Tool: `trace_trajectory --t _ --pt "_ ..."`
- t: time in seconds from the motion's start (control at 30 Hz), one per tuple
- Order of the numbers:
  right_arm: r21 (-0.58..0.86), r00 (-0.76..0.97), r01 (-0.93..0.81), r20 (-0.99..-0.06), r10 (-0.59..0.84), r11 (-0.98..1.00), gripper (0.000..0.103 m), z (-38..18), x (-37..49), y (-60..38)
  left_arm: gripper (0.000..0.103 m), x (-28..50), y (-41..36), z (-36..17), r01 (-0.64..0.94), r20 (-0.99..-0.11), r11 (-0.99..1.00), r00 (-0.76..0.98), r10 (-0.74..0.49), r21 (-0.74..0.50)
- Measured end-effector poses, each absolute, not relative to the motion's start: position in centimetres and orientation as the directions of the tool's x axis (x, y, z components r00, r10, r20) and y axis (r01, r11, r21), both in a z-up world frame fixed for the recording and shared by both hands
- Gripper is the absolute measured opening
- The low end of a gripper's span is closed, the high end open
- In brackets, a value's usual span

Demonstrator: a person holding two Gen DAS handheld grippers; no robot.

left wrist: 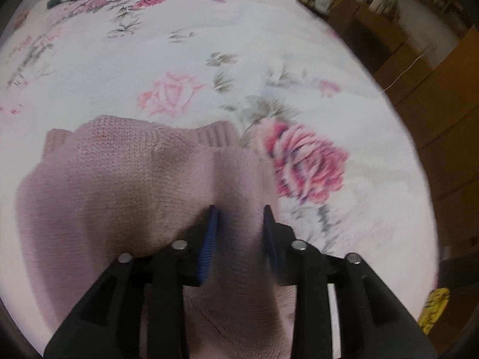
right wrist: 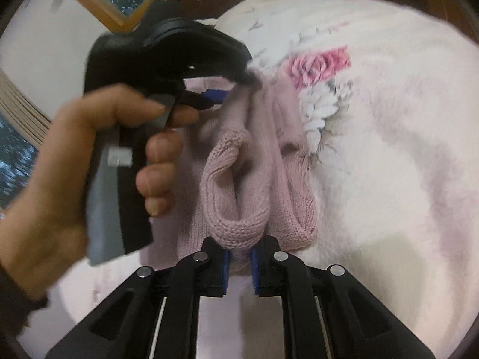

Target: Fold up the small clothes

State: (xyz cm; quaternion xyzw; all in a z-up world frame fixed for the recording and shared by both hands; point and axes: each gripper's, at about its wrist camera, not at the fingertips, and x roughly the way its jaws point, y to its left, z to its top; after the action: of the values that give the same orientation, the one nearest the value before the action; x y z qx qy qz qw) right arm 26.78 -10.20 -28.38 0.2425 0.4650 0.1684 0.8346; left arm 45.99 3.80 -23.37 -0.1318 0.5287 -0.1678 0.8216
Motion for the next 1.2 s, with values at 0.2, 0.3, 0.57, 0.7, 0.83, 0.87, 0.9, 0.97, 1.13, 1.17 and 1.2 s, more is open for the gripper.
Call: trace_trajectory --t 0.2,0.3,0.57,0.7,0.83,0.87,0.9,0.97,1.13,1.17,1.2 --pt "0.74 0.417 -0.034 -0.6 0.683 0.671 0.049 -29.8 28.5 -12.4 0.062 44.9 7.2 -19.9 0.202 -0.673 0.807 0.461 -0.579 -0.555" --pt "0.801 0.356 -0.03 -0.55 0.755 0.598 0.061 -30.1 29.9 -12.8 0.068 44.3 10.0 -16.9 0.239 -0.635 0.792 0.489 -0.598 -0.562" --pt "0.871 0.216 0.046 -0.487 0.846 0.489 0.055 -32.0 33.9 -11.9 0.068 39.2 18.1 -15.6 0.242 -0.61 0.723 0.406 -0.681 -0.647" --pt "0.775 0.209 -0.021 -0.614 0.761 0.632 0.014 -30.2 35.1 -11.5 0.062 35.8 19.7 -18.2 0.231 -0.583 0.661 0.326 -0.744 -0.714" --pt "0.735 0.308 -0.026 -0.639 0.705 0.678 0.012 -28.2 34.3 -13.9 0.056 33.3 18.8 -23.2 0.195 -0.566 0.607 0.23 -0.792 -0.77" --pt "0.712 0.295 0.005 -0.672 0.679 0.703 0.012 -29.1 34.3 -14.3 0.056 33.0 18.4 -24.7 0.175 -0.575 0.608 0.204 -0.792 -0.775" --pt "0.7 0.275 0.014 -0.69 0.67 0.714 0.012 -29.9 34.3 -14.2 0.056 32.9 17.9 -26.4 0.145 -0.584 0.608 0.178 -0.792 -0.78" --pt "0.691 0.245 0.004 -0.701 0.67 0.722 0.014 -30.8 34.4 -13.5 0.054 32.8 17.5 -28.4 0.112 -0.598 0.617 0.161 -0.785 -0.779" --pt "0.715 0.254 -0.054 -0.665 0.702 0.697 0.03 -28.2 35.1 -13.3 0.05 34.2 18.6 -26.4 0.129 -0.541 0.567 0.188 -0.819 -0.814" --pt "0.716 0.26 -0.066 -0.66 0.704 0.695 0.04 -27.3 35.6 -13.4 0.051 34.6 18.9 -25.5 0.148 -0.527 0.557 0.2 -0.826 -0.818" --pt "0.71 0.27 -0.074 -0.661 0.7 0.7 0.042 -26.5 36.0 -13.6 0.051 35.4 19.2 -24.4 0.165 -0.508 0.544 0.216 -0.834 -0.823"
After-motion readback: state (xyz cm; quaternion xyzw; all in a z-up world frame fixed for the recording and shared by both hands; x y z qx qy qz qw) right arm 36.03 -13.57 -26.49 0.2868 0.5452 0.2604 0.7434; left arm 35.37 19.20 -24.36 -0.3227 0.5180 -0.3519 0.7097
